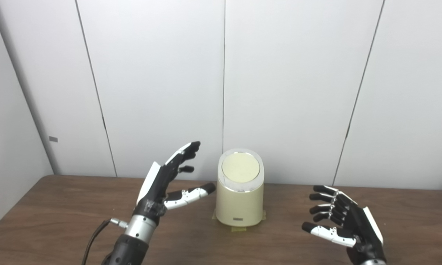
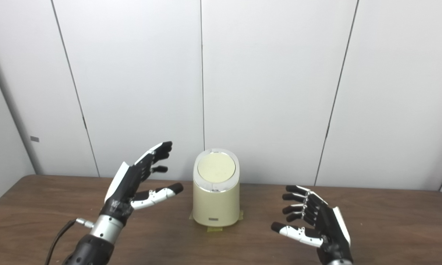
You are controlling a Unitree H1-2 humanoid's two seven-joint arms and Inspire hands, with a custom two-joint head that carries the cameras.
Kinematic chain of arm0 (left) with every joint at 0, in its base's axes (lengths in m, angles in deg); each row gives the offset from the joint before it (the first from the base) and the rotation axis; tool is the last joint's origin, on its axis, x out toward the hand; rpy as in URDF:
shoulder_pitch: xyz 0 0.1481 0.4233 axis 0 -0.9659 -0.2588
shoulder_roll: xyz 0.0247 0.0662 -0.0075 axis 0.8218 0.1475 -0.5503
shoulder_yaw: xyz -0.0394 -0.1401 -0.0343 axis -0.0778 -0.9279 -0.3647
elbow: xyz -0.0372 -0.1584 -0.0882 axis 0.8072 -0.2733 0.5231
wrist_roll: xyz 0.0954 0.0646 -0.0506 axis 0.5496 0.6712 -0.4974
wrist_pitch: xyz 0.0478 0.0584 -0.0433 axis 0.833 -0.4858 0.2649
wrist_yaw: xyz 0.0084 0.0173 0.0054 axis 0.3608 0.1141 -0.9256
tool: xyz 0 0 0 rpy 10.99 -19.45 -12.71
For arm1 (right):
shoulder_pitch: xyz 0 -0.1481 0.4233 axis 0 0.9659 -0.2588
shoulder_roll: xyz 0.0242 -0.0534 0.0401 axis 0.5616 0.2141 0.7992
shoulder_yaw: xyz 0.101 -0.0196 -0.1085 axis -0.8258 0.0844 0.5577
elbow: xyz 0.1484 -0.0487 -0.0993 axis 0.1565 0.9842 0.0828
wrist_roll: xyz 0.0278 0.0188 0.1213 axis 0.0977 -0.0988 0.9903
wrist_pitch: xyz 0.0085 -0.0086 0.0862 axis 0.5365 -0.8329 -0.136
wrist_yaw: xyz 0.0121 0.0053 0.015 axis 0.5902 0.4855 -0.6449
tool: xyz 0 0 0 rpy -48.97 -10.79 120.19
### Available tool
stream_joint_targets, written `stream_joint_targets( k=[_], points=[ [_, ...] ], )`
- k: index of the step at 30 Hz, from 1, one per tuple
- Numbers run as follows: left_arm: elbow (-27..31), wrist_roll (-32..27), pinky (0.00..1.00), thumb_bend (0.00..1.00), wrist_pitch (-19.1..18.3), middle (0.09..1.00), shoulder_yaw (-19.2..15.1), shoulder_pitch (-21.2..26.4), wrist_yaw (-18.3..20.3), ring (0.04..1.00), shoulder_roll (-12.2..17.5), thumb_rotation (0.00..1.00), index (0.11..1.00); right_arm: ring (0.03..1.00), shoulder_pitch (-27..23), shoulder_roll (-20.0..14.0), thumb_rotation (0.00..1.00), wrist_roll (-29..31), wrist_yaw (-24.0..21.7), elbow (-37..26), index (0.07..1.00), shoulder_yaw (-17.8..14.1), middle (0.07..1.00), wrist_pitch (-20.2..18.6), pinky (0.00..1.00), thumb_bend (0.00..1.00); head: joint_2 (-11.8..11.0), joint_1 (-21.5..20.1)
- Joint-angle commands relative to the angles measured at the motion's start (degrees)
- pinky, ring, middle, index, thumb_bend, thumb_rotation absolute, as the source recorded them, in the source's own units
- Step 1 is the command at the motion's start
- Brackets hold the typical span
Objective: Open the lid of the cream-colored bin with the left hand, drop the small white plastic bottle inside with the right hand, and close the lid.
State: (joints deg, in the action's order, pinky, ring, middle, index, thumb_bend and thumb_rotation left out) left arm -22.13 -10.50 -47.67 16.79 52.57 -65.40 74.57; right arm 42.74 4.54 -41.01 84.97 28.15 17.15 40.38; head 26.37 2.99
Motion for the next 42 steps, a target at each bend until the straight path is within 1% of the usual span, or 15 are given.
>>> stream_joint_targets(
  k=[1,4,8,9,12,14,19,22,24,28,30,33,36,39,42],
  points=[
    [2.6,-2.2,0.70,0.80,0.5,0.863,-0.6,0.3,-0.9,0.801,-0.2,0.37,0.901,0.554,-1.3,-1.0,0.14,0.0,0.2,-0.7,0.701,-0.7,0.656,3.8,0.45,0.74,0.1,-0.3],
    [1.2,-4.7,0.67,0.77,2.7,0.861,-1.2,-2.6,-1.1,0.776,-0.1,0.38,0.931,0.557,-0.7,-0.9,0.15,-0.8,0.9,-0.9,0.701,-0.8,0.662,4.3,0.44,0.74,0.2,-1.5],
    [-1.1,-6.3,0.65,0.72,5.5,0.864,-2.0,-4.4,-1.8,0.776,0.3,0.34,0.947,0.576,-0.3,-0.7,0.19,-1.9,1.8,-0.9,0.708,-0.8,0.675,4.5,0.46,0.75,0.3,-3.7],
    [-1.7,-6.4,0.65,0.72,6.0,0.863,-2.2,-4.9,-1.9,0.777,0.5,0.34,0.947,0.578,-0.2,-0.8,0.19,-1.9,1.8,-0.9,0.708,-0.9,0.677,4.5,0.46,0.75,0.4,-4.9],
    [-3.2,-6.3,0.65,0.73,6.7,0.842,-2.4,-5.7,-1.9,0.770,1.1,0.33,0.920,0.607,0.2,-0.5,0.24,-1.9,2.2,-1.7,0.720,-1.2,0.693,3.4,0.49,0.76,0.6,-5.8],
    [-3.8,-6.1,0.64,0.73,7.1,0.830,-2.3,-5.8,-1.8,0.767,1.5,0.33,0.903,0.618,0.4,-0.3,0.23,-2.1,2.5,-2.2,0.729,-1.3,0.706,2.8,0.49,0.75,0.6,-5.9],
    [-3.8,-5.6,0.67,0.74,6.8,0.818,-2.2,-6.0,-1.9,0.764,2.0,0.34,0.888,0.598,1.0,0.2,0.20,-2.2,3.3,-3.5,0.726,-1.6,0.708,1.6,0.46,0.74,0.8,-5.8],
    [-3.7,-5.1,0.68,0.74,6.5,0.806,-2.3,-6.2,-2.4,0.759,1.8,0.34,0.878,0.612,1.1,-0.1,0.21,-1.2,3.0,-3.0,0.734,-1.8,0.719,2.2,0.48,0.74,0.8,-5.7],
    [-3.8,-4.9,0.70,0.73,6.1,0.800,-2.2,-6.3,-2.7,0.755,1.6,0.33,0.869,0.603,1.3,-0.3,0.19,-0.5,2.5,-2.8,0.732,-1.8,0.716,2.6,0.49,0.75,0.9,-5.7],
    [-3.9,-5.2,0.72,0.71,5.8,0.797,-2.0,-6.3,-3.1,0.752,1.3,0.29,0.862,0.602,2.0,0.1,0.17,-0.3,2.4,-4.3,0.722,-1.5,0.702,1.3,0.50,0.76,0.9,-5.9],
    [-4.2,-4.7,0.71,0.70,5.9,0.797,-1.7,-6.3,-3.4,0.752,1.3,0.28,0.860,0.621,2.2,0.1,0.15,-0.1,2.4,-4.0,0.720,-1.5,0.702,1.6,0.51,0.76,0.8,-5.8],
    [-4.5,-4.3,0.72,0.70,5.8,0.790,-1.5,-6.1,-3.8,0.749,1.2,0.29,0.856,0.649,2.5,0.2,0.14,0.3,2.5,-3.5,0.719,-1.6,0.712,1.8,0.52,0.76,0.7,-5.6],
    [-4.4,-4.2,0.74,0.72,5.2,0.787,-1.3,-6.1,-4.1,0.749,0.9,0.30,0.852,0.651,2.4,0.0,0.15,0.7,2.3,-2.3,0.725,-1.7,0.716,2.9,0.53,0.76,0.6,-5.0],
    [-4.4,-3.6,0.76,0.71,5.0,0.787,-1.0,-6.1,-4.4,0.750,0.7,0.30,0.849,0.650,2.4,-0.1,0.15,1.1,2.2,-2.4,0.728,-1.7,0.719,2.8,0.53,0.77,0.3,-3.9],
    [-4.4,-3.9,0.74,0.71,4.8,0.789,-0.8,-6.2,-4.6,0.750,0.2,0.30,0.847,0.655,2.4,-0.6,0.15,1.7,1.4,-1.2,0.744,-1.8,0.726,4.4,0.54,0.76,0.2,-2.8]
  ],
)
